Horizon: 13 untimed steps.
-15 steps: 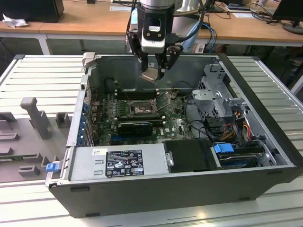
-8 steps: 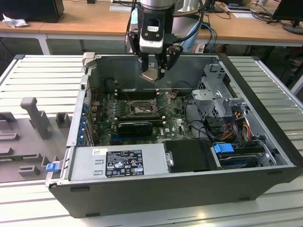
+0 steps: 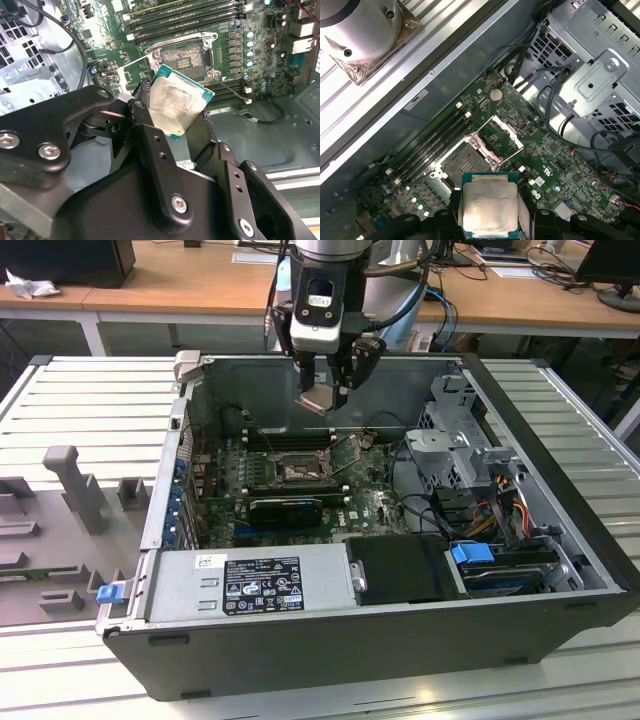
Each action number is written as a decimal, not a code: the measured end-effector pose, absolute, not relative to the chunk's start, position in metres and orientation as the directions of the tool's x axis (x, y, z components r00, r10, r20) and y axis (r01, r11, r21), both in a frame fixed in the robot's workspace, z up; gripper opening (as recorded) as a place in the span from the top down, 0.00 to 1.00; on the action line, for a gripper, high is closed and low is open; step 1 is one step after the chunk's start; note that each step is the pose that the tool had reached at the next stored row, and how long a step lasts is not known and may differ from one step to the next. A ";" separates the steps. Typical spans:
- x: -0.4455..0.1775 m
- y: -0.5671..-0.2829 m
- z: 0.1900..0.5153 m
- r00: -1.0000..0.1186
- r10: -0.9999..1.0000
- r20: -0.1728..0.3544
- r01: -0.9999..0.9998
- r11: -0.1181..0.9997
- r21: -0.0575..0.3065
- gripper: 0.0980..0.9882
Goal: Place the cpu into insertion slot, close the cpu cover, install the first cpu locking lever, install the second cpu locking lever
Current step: 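Place the cpu into insertion slot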
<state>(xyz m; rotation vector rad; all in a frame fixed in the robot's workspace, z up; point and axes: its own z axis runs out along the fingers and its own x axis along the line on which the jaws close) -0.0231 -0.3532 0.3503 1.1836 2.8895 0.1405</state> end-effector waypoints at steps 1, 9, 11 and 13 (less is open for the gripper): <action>-0.023 -0.353 0.350 -0.710 0.704 0.019 0.702 0.707 0.089 0.52; -0.023 -0.353 0.350 -0.681 0.732 0.019 0.730 0.678 0.089 0.52; -0.023 -0.353 0.350 -0.675 0.737 0.019 0.736 0.672 0.089 0.52; -0.023 -0.353 0.350 -0.666 0.746 0.019 0.744 0.662 0.089 0.52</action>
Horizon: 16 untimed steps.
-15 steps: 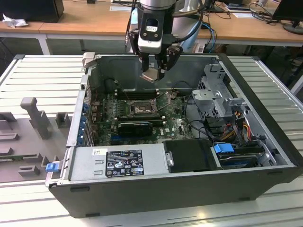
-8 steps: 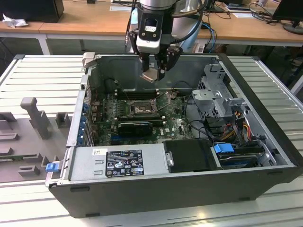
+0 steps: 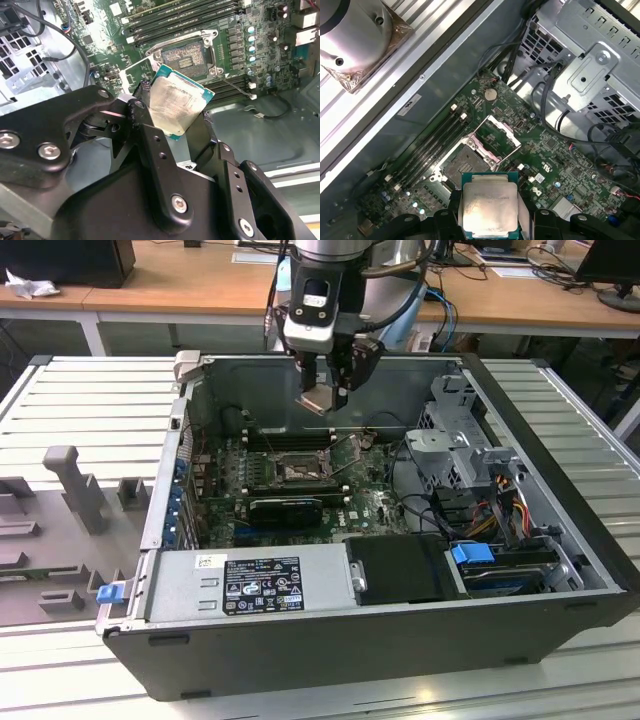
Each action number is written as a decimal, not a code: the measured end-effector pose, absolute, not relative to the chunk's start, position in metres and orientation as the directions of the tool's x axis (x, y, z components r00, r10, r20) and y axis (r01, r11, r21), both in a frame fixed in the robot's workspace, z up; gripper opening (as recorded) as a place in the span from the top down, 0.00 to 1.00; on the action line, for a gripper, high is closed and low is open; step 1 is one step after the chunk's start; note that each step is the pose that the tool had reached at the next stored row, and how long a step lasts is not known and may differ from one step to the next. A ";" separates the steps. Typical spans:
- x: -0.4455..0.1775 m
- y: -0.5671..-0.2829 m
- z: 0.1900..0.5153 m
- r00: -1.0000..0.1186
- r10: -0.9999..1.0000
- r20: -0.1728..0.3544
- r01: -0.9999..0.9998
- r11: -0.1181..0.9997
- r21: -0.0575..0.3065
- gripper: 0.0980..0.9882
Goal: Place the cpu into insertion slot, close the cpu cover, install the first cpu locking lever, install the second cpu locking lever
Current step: 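Place the cpu into insertion slot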
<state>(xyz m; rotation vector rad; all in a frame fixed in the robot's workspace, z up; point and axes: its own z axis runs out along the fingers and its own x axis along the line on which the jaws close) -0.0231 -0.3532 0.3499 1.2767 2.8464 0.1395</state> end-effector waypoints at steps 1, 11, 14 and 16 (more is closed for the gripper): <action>-0.023 -0.353 0.350 -0.662 0.750 0.019 0.748 0.658 0.089 0.52; -0.023 -0.353 0.350 -0.633 0.774 0.019 0.772 0.629 0.089 0.52; -0.023 -0.353 0.350 -0.618 0.786 0.019 0.784 0.614 0.089 0.52; -0.023 -0.353 0.350 -0.608 0.794 0.019 0.792 0.604 0.089 0.52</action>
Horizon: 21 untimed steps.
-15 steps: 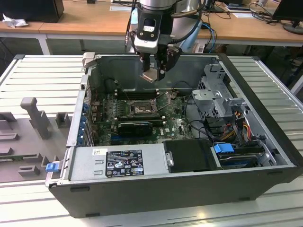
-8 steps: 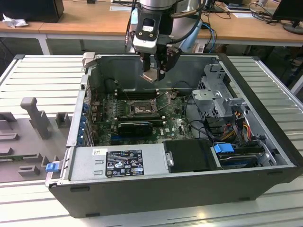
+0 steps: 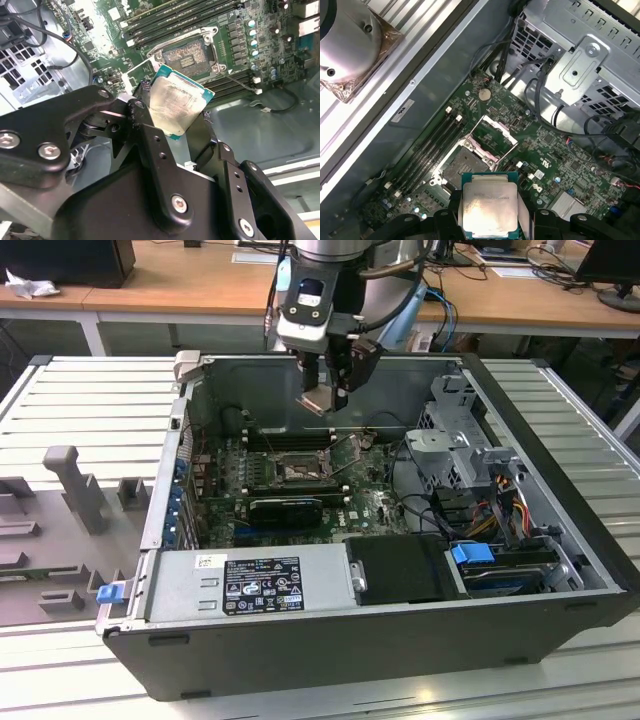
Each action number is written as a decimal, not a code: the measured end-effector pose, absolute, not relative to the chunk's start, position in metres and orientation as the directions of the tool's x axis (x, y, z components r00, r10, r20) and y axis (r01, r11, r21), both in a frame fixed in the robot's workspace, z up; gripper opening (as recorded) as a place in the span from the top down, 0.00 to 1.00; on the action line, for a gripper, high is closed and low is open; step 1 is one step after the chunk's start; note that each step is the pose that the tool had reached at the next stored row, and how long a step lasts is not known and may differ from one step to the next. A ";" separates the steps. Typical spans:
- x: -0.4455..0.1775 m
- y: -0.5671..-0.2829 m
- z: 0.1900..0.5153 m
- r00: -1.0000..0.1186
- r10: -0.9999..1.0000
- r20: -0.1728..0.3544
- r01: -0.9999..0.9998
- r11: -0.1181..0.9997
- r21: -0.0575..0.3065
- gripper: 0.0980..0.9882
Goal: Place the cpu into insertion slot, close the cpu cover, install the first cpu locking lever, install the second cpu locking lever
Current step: 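Place the cpu into insertion slot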
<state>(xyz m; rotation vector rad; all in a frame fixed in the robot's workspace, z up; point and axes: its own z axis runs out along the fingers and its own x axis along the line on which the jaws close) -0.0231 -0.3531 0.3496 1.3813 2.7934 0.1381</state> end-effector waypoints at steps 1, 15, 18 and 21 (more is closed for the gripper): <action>-0.023 -0.353 0.350 -0.595 0.803 0.019 0.801 0.592 0.089 0.52; -0.025 -0.353 0.349 -0.521 0.854 0.019 0.851 0.517 0.089 0.52; -0.025 -0.353 0.349 -0.514 0.857 0.019 0.855 0.511 0.089 0.52; -0.026 -0.353 0.349 -0.505 0.863 0.019 0.861 0.502 0.089 0.52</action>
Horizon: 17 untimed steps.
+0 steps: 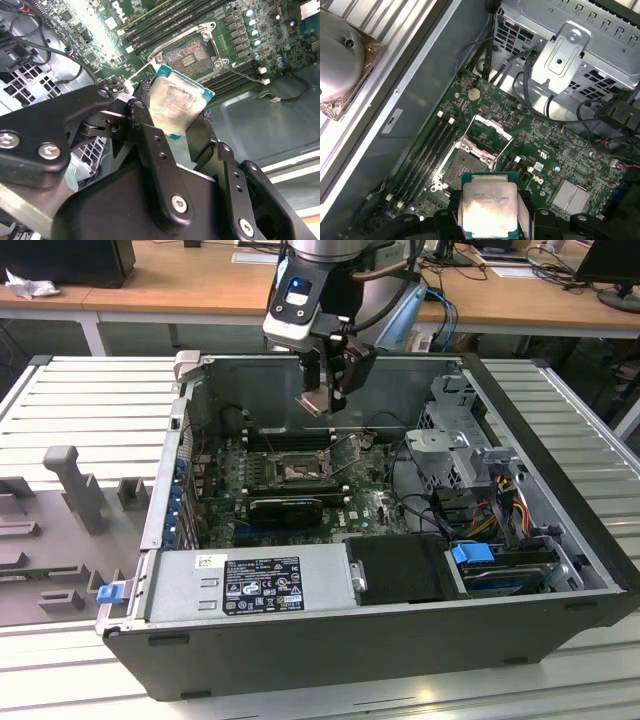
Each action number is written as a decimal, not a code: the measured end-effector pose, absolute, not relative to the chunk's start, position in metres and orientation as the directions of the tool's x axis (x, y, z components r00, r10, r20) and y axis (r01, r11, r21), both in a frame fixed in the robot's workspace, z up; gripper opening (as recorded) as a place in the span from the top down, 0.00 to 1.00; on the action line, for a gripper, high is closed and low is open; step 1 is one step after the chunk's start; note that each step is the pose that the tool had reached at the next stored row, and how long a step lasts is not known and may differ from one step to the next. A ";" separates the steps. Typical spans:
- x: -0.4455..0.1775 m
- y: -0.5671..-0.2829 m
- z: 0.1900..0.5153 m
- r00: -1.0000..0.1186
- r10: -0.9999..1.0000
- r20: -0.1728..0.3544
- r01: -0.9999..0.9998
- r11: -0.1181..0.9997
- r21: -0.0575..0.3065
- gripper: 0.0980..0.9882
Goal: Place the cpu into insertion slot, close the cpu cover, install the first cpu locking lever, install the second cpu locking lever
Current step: 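Place the cpu into insertion slot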
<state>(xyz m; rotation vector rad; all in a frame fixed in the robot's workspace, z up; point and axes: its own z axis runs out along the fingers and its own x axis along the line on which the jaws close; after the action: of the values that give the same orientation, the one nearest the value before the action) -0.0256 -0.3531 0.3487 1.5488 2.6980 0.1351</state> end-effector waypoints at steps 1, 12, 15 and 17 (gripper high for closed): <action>-0.026 -0.353 0.349 -0.503 0.864 0.019 0.862 0.500 0.089 0.52; -0.026 -0.353 0.348 -0.461 0.887 0.019 0.884 0.458 0.089 0.52; -0.026 -0.353 0.348 -0.452 0.892 0.019 0.889 0.449 0.088 0.52; -0.025 -0.353 0.347 -0.452 0.892 0.021 0.890 0.448 0.085 0.52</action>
<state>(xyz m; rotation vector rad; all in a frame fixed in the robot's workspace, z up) -0.0254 -0.3531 0.3466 1.6310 2.6510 0.1300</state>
